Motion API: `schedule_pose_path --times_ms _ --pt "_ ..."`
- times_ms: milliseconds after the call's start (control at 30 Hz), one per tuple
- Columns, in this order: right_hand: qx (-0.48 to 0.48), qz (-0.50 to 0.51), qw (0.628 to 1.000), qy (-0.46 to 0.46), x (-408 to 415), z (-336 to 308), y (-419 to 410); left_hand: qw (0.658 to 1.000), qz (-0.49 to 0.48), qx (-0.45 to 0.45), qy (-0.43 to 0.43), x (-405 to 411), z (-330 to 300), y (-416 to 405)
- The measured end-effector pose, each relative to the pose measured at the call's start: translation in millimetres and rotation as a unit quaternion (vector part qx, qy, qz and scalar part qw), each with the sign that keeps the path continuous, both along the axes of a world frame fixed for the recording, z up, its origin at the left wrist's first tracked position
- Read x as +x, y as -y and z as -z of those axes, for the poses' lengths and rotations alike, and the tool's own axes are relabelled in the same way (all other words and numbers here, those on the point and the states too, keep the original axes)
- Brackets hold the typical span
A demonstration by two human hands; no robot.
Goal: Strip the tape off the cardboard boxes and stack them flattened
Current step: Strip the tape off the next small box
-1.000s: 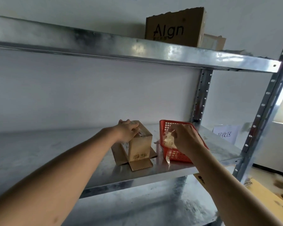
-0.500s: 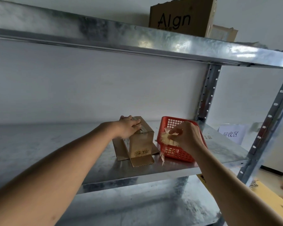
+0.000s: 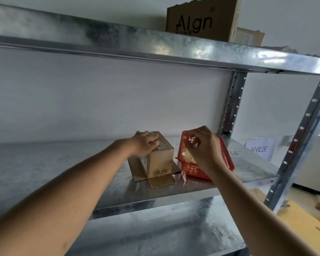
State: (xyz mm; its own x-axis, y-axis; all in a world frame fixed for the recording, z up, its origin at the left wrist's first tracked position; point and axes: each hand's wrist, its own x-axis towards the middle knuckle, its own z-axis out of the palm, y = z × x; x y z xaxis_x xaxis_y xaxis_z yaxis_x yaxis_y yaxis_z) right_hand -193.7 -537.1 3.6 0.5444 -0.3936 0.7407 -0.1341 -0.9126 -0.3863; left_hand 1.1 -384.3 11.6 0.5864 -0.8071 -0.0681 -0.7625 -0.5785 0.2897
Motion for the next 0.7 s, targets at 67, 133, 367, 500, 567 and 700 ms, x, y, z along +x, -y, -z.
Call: schedule_pose_path --times_ms 67,133,367,500,567,700 --pt "-0.018 -0.041 0.997 -0.062 9 2 -19 1.0 -0.003 -0.011 0.009 -4 -1 -3" --pt "-0.01 -0.049 0.993 -0.107 22 6 -37 0.999 -0.012 -0.003 0.037 -9 -5 -8" --pt "0.034 -0.028 0.985 -0.164 52 8 -67 0.975 -0.094 0.064 0.191 -25 -22 -42" --pt "0.038 -0.084 0.971 -0.222 62 -13 -64 0.957 -0.127 0.12 0.231 -28 -26 -55" --pt "-0.005 -0.107 0.959 -0.261 65 -23 -63 0.95 -0.124 0.13 0.256 -29 -24 -60" --pt "-0.047 -0.117 0.947 -0.295 70 -37 -58 0.968 -0.031 0.06 0.242 -14 -16 -65"
